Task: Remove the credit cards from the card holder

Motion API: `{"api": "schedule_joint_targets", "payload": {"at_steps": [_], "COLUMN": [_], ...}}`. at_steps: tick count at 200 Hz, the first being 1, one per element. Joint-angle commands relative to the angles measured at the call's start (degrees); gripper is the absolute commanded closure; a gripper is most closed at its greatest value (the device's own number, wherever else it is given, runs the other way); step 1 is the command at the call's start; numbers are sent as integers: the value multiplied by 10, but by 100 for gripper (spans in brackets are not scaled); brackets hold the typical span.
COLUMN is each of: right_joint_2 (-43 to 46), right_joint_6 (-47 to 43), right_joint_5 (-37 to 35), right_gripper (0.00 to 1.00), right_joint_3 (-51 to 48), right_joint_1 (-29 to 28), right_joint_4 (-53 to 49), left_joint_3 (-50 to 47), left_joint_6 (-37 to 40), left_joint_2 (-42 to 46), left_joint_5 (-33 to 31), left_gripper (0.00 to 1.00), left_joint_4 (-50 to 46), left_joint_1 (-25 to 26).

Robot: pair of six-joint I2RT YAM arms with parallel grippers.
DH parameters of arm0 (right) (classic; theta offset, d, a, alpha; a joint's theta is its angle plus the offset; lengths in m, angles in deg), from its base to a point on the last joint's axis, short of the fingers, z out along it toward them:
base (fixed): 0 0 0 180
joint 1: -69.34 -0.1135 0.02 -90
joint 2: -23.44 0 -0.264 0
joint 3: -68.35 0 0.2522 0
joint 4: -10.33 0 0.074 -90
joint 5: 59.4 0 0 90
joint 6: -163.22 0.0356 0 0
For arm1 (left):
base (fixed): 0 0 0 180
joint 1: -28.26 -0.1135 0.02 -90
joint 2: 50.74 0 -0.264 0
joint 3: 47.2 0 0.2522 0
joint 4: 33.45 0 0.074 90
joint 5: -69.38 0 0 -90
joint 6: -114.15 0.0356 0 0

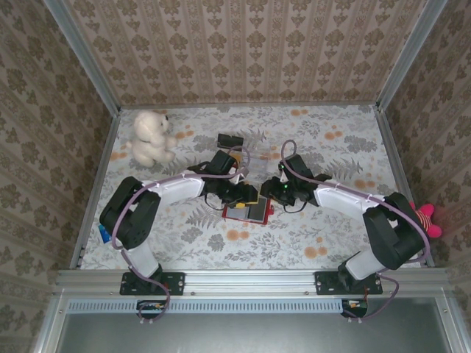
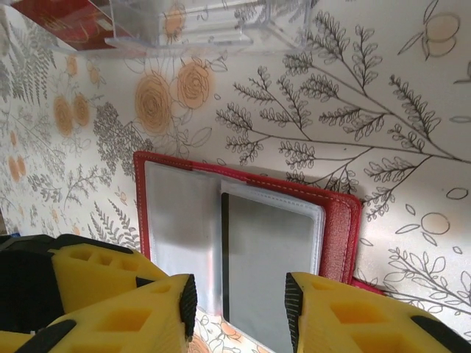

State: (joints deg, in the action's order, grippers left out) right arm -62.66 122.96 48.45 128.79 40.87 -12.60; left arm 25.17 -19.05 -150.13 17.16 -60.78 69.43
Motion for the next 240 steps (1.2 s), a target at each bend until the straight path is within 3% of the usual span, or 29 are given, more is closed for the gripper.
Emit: {"api": "schedule_joint_targets", "payload": {"at_steps": [1,26,50,74,118,151,240], "right_joint_2": [14,6,-4,-26,-63,-86,-124], "right_joint_6": [-4,-19,-19,-20,-14,-17,-29], "right_joint_5": [-13,-1,5,-7,-53,-46,-9], "right_gripper": [61,65,69,74,78,78,78], "right_joint_3": [2,12,21,41,61,54,38], "right_joint_1": [3,-4,-18,-43,-58,-58,-40], "right_joint_4": [-13,-33,-50,-64,-105,-94,-63], "left_joint_3": [9,-16,-23,3,45,48,42], "left_joint_6": [-8,-26,-37,-22,-6,-16,-16], "left_joint_2": [13,34,35,7,-29,-52,-72], "left_joint_5": [-4,-38,-64,-89,-124,-103,-88], "left_gripper": [50,49,57,67,71,79,79], "left_joint_4": [0,2,-17,-62,-110,-85,-51], "left_joint_1": [-7,-28,-37,-23,7,15,18]}}
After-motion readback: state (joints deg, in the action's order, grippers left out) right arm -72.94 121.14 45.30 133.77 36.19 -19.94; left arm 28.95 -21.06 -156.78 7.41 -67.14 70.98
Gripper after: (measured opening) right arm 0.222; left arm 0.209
